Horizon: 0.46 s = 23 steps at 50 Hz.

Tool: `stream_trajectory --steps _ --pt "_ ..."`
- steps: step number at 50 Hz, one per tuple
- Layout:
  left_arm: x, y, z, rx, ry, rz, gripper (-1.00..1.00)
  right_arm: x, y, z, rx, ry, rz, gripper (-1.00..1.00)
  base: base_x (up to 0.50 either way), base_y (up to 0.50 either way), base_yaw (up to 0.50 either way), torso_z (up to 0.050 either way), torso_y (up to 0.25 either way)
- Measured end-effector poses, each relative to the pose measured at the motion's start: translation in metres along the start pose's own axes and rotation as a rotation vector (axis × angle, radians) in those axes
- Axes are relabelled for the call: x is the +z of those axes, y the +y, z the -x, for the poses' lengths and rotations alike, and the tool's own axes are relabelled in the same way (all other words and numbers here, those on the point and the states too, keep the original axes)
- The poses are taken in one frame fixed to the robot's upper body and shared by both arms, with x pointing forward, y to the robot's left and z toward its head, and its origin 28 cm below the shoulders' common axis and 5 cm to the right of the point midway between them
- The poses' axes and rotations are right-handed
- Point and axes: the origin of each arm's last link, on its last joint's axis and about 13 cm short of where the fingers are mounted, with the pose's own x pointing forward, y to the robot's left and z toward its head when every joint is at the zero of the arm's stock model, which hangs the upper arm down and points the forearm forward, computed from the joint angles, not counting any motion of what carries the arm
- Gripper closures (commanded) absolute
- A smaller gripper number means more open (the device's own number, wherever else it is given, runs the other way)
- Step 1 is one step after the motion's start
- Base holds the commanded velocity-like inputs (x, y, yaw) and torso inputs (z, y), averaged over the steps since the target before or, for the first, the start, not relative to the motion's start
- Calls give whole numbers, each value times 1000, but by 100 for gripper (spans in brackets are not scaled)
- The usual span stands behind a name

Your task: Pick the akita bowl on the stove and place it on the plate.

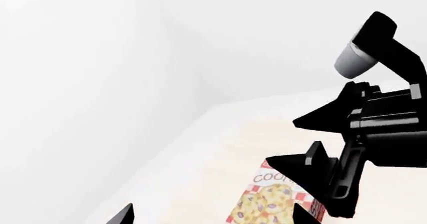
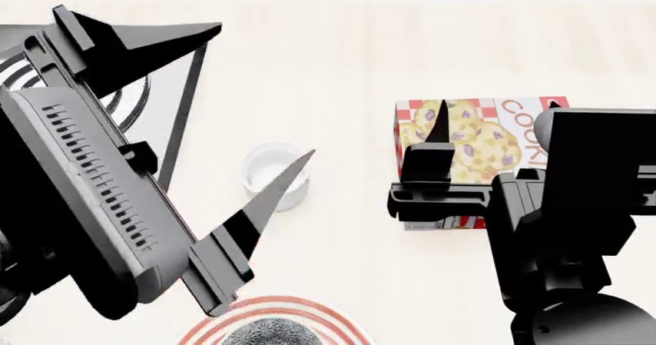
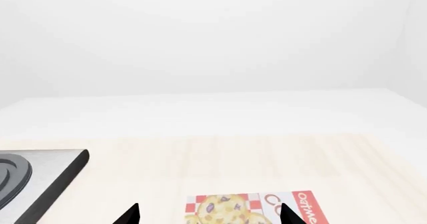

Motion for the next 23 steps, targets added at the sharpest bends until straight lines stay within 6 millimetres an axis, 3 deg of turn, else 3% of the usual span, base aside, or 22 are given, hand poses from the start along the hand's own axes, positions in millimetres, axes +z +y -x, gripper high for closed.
stream_trajectory --steps 23 --pt "5 29 9 167 -40 167 -100 0 0 0 -1 1 1 -100 0 0 0 0 0"
